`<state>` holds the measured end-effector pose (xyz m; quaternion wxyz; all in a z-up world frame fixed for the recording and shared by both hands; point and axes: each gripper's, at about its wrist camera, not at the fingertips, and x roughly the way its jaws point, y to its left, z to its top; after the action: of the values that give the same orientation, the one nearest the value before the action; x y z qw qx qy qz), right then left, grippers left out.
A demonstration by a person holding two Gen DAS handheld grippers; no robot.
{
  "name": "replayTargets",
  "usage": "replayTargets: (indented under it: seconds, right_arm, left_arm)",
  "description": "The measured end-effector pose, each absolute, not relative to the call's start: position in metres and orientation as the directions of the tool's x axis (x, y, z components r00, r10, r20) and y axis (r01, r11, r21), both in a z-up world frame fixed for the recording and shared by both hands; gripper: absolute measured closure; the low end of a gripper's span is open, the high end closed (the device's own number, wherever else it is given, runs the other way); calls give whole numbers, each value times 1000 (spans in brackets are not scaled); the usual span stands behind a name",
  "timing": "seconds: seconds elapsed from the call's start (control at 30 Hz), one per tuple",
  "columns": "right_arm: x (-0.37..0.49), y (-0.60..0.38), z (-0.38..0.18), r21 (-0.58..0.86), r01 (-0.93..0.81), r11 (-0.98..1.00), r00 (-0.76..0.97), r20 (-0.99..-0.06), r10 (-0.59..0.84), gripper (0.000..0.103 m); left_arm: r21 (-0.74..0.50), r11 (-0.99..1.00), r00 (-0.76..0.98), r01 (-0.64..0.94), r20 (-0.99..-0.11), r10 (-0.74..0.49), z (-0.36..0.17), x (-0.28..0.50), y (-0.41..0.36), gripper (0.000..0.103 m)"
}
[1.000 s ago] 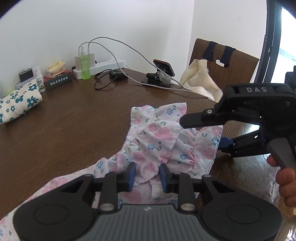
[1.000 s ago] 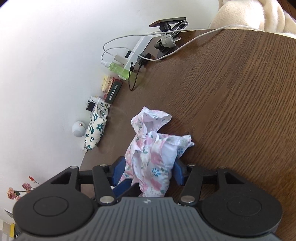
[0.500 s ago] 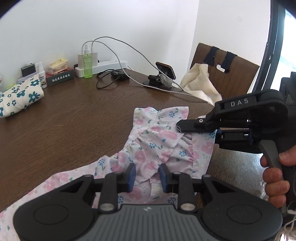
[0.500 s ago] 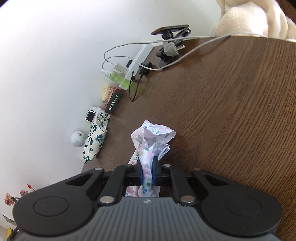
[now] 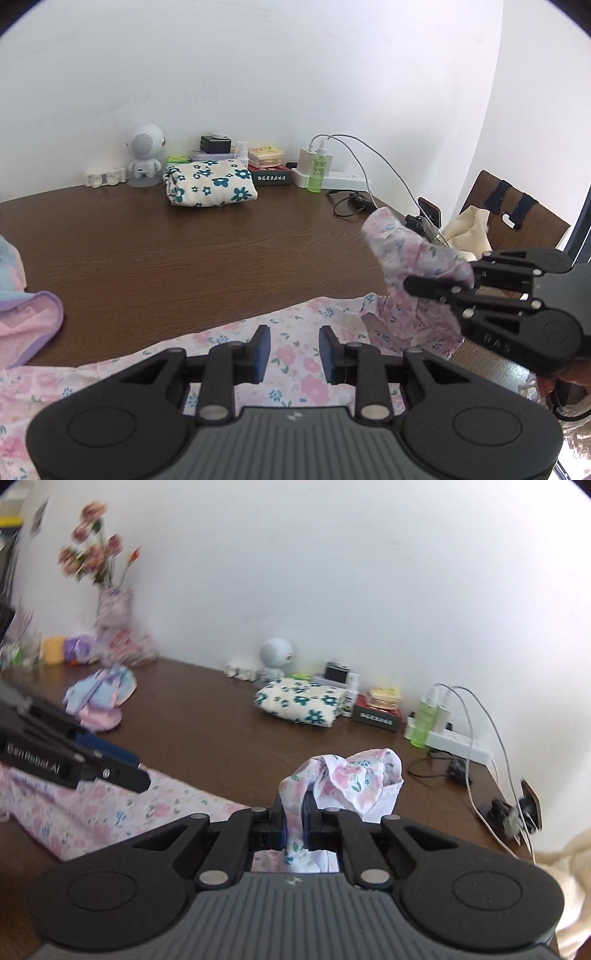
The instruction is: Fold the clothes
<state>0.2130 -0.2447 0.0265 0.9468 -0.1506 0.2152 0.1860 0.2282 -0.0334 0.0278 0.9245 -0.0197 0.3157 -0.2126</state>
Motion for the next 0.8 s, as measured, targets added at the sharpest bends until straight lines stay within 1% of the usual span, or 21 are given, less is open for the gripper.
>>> replayTargets:
  seconds: [0.07, 0.17, 0.37, 0.4, 0.43, 0.53, 0.63, 0.67, 0.7, 0.73, 0.8]
  right_arm:
    - [211, -219, 17, -253, -486, 836, 800, -515, 309, 96]
    - [200, -193, 3, -289, -557, 778, 754, -568, 329, 96]
    - [184, -183, -4, -348, -606, 715, 738, -581, 343, 96]
    - [182, -182, -4, -357, -613, 705, 736, -584, 344, 96]
    - [182, -182, -5, -360, -616, 701, 733, -587, 343, 96]
    - [184, -182, -6, -357, -618, 701, 729, -594, 339, 95]
    - [185, -184, -6, -345, -612, 712, 731, -590, 343, 94]
    - [185, -184, -7, -346, -613, 710, 731, -590, 343, 94]
    - [185, -185, -7, -348, -613, 709, 731, -590, 343, 94]
    - [185, -186, -8, -351, -614, 707, 731, -590, 342, 94]
    - [184, -187, -7, -363, -616, 699, 736, -581, 347, 94]
  left_arm:
    - [-176, 907, 709, 382, -574, -410, 26, 224, -26, 77]
    - [-176, 897, 705, 404, -566, -429, 26, 219, -20, 77]
    - [-188, 866, 684, 463, -546, -484, 30, 230, -24, 77]
    - [-194, 859, 676, 474, -546, -496, 30, 235, -27, 74]
    - [-213, 853, 653, 477, -563, -506, 28, 247, -30, 70]
    - [-247, 836, 596, 490, -605, -528, 19, 278, -45, 67]
    - [-192, 848, 585, 495, -648, -488, 10, 296, -64, 66]
    - [-172, 851, 584, 496, -660, -474, 6, 301, -70, 68]
    - [-168, 848, 578, 502, -665, -474, 3, 303, -73, 78]
    - [-164, 845, 572, 508, -670, -474, 0, 304, -76, 102]
    - [-154, 839, 572, 521, -666, -478, -1, 299, -77, 103]
